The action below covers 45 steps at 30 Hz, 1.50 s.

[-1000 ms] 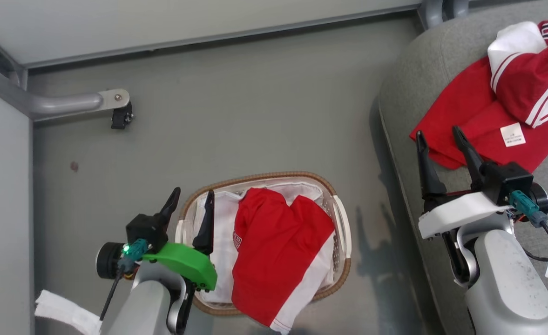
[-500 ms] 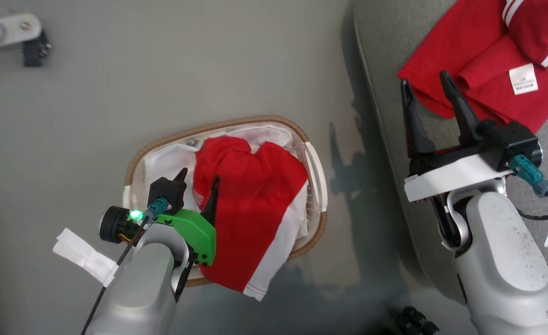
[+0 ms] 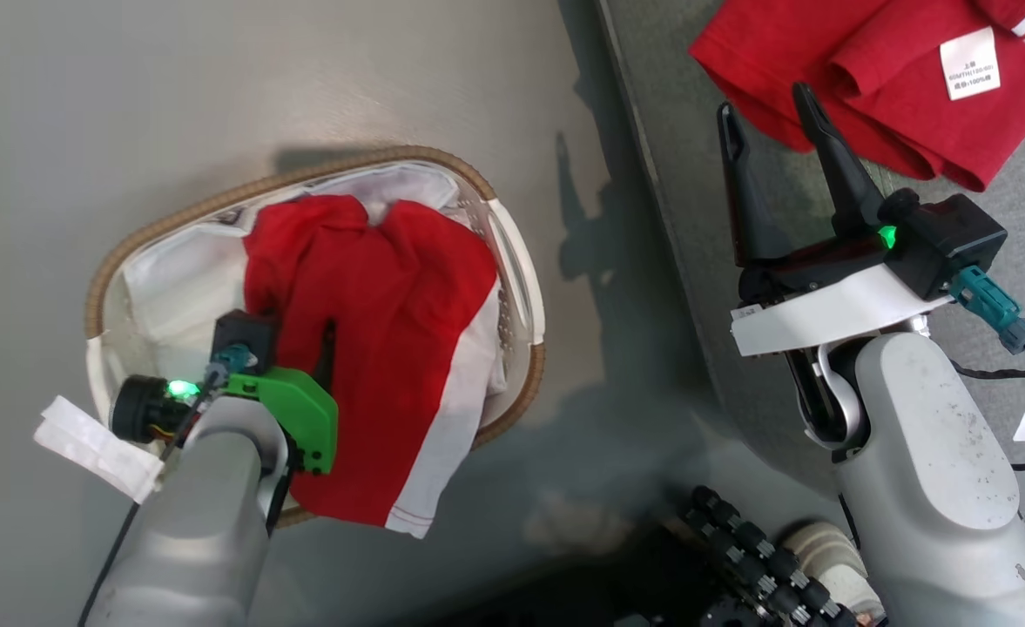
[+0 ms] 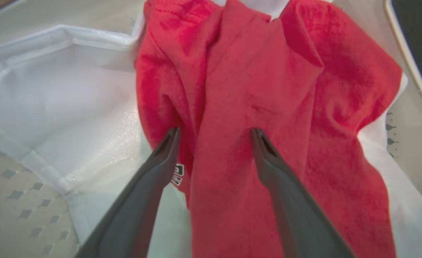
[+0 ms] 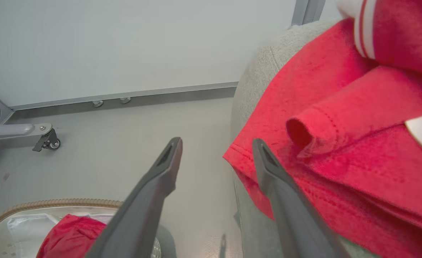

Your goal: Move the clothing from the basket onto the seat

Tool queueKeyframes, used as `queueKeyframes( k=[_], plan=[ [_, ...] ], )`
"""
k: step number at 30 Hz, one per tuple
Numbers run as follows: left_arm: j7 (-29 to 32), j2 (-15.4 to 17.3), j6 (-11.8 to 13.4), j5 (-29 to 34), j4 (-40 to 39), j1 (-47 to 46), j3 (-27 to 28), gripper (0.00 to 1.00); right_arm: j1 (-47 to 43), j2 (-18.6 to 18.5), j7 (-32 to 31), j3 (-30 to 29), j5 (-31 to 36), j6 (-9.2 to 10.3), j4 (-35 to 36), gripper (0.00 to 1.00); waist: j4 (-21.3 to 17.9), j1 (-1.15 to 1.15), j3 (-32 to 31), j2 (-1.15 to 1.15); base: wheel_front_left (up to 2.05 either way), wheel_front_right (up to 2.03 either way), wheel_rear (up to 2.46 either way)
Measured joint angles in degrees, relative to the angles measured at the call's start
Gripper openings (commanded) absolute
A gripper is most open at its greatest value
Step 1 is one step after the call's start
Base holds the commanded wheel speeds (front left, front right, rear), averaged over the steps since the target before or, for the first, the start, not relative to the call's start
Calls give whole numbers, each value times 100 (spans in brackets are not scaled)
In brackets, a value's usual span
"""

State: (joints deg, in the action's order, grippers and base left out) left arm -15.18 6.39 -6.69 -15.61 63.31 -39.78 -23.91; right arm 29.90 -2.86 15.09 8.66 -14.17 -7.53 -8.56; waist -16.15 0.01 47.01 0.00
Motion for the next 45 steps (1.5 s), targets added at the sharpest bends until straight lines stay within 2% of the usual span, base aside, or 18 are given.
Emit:
queueKeyframes(
  k=[6,8,9,10,17,25,37,45],
  plan=[
    [0,46,10,8,156,-208,-35,100,8,1,0,71,-60,0,13,100,-240,0,325,0,0,0,0],
    [0,30,-11,8,204,-261,-74,50,8,1,1,91,-80,1,13,100,-306,0,395,0,0,0,0],
    [1,18,-18,8,214,-279,-89,13,8,1,1,96,-83,0,13,100,-327,0,415,0,0,0,0],
    [0,-2,-31,8,219,-297,-112,0,9,2,1,101,-83,0,13,100,-347,0,434,0,0,0,0],
    [0,-93,-58,-49,123,-248,-235,0,15,4,0,107,-34,1,-46,100,-298,0,310,0,0,0,0],
    [0,-112,-65,-41,-323,201,-611,0,-48,10,0,44,238,0,-234,100,-93,0,-166,0,0,0,0],
    [3,26,-69,-361,-1829,860,-827,0,-669,12,0,-345,735,0,-605,100,340,0,-1447,0,0,0,0],
    [3,339,-70,-342,-2915,1110,-1031,0,-1184,12,1,-444,916,0,-797,100,652,0,-2482,0,0,0,0]
  ],
)
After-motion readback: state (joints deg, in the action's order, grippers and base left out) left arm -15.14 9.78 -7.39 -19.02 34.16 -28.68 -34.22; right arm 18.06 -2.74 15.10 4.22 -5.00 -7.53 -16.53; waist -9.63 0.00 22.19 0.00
